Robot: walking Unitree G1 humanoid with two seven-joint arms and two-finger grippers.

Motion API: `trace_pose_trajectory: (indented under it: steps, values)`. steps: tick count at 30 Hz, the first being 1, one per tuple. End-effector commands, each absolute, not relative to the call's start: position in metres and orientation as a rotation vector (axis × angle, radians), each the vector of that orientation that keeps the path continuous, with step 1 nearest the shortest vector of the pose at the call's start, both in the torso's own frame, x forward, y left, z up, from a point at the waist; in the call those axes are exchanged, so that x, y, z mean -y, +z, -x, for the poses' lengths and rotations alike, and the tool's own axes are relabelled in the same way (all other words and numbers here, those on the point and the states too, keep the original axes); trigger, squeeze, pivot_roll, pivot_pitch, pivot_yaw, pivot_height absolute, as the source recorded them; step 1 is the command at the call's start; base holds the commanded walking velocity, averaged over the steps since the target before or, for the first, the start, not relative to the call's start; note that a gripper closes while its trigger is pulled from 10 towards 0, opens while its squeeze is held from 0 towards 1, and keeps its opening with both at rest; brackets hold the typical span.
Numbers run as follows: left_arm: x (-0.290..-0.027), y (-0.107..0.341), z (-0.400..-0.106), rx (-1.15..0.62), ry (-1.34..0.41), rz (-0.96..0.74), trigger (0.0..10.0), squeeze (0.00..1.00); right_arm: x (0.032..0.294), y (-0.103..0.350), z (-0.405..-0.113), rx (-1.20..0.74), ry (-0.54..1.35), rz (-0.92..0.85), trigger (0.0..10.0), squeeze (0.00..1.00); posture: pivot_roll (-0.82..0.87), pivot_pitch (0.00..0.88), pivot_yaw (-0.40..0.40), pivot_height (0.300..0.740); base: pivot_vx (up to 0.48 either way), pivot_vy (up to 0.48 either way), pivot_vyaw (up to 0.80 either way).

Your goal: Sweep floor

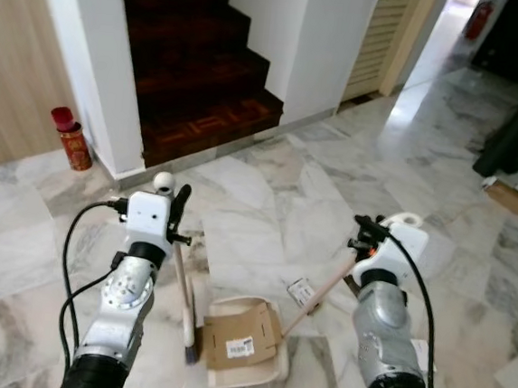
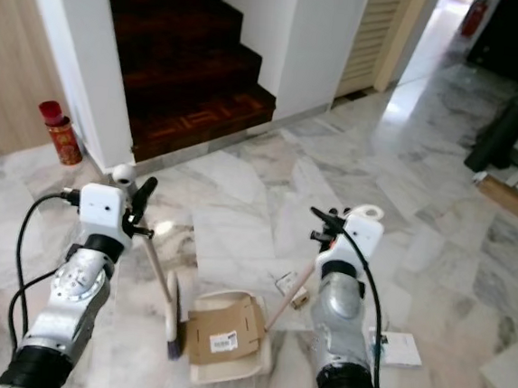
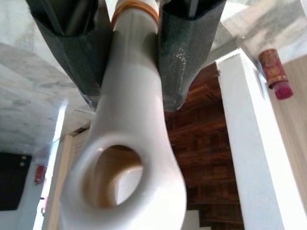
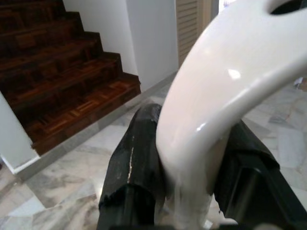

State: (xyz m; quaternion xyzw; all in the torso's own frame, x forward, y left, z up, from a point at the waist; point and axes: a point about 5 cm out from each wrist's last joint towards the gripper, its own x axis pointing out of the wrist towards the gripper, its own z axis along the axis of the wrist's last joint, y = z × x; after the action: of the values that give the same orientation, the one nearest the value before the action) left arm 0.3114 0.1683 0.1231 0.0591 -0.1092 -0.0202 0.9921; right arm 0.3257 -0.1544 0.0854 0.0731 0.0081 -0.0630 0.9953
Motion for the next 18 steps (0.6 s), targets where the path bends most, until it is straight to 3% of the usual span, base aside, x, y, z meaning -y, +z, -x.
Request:
trace_pose_trajectory:
  steps: [1, 18]
  values:
    - [-0.1633, 0.1358, -0.3142, 0.271, -0.056, -0.131, 10.0, 0.0, 0.1628, 0.0984, -0.3297, 0.042, -0.155, -0.169, 10.0, 0.0, 0.06, 0.0, -0.072, 0.74, 0.0, 0.304, 0.0]
    - [-0.1627, 0.1358, -0.3145, 0.268, -0.064, -0.134, 10.0, 0.0, 0.1619, 0.0976, -0.3299, 0.039, -0.153, -0.166, 10.0, 0.0, 0.06, 0.0, -0.066, 0.74, 0.0, 0.303, 0.0]
